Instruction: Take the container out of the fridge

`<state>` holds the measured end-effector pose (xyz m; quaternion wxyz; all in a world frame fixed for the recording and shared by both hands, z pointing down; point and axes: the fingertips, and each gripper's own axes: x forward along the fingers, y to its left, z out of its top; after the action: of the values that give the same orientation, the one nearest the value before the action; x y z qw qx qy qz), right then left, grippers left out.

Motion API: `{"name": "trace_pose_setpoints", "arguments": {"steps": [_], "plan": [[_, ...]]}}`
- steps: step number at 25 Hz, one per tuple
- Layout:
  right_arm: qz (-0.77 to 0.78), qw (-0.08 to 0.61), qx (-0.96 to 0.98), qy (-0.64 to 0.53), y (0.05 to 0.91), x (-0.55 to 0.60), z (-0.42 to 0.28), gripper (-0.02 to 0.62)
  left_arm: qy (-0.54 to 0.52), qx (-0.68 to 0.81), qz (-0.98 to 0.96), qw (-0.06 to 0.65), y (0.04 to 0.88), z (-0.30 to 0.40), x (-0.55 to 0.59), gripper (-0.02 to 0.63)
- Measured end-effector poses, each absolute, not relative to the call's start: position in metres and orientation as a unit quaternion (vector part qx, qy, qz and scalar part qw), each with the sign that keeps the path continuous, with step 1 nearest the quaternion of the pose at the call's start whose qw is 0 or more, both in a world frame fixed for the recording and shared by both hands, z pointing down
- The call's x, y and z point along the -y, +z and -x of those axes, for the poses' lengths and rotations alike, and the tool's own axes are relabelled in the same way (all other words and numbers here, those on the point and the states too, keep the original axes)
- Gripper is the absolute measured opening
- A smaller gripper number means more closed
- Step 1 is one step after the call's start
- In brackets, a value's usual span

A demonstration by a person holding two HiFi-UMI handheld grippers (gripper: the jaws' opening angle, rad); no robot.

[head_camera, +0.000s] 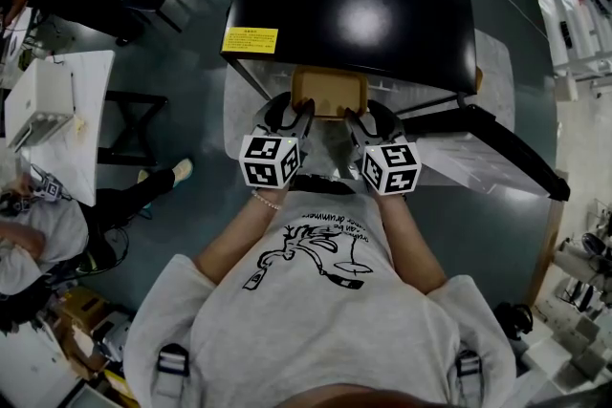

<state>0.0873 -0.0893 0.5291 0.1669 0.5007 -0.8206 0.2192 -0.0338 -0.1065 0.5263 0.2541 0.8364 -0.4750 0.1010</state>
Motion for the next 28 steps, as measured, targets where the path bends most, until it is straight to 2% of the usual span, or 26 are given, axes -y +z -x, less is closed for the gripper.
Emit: {"name": "trace_pose_setpoints", "arguments": {"steps": [28], "plan": [[-0.454,0.200,0.833,0.244,0.561,0.041,-0.064,0.225,0.119,0.488,-0.819,0.277,0.558,0.057,0.058,0.206]]}}
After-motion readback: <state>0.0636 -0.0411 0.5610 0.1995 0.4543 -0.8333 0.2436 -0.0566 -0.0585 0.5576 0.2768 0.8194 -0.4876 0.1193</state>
